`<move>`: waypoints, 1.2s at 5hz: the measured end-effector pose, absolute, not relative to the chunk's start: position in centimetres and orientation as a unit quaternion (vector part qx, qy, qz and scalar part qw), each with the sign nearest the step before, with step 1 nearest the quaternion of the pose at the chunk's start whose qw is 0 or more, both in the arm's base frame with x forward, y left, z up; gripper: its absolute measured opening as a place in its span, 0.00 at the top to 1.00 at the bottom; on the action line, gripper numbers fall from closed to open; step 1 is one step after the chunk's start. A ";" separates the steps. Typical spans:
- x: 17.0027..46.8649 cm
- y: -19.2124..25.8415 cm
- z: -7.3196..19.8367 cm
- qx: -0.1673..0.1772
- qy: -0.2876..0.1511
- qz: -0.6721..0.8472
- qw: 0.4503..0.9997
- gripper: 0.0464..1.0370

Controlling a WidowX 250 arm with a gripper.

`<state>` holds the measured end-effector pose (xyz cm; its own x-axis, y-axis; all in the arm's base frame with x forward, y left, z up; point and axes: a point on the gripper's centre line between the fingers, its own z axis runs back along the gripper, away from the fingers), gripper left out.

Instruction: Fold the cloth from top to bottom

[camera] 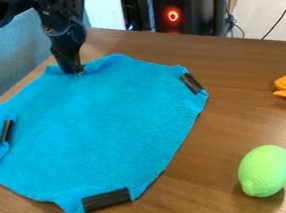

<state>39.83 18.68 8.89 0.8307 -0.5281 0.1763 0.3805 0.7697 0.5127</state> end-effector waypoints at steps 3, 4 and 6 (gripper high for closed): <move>40.6 18.5 8.5 0.209 -0.146 -0.255 0.933 0.26; 40.6 18.6 8.5 0.208 -0.143 -0.254 0.934 0.04; 40.9 18.6 8.0 0.198 -0.129 -0.258 0.937 0.37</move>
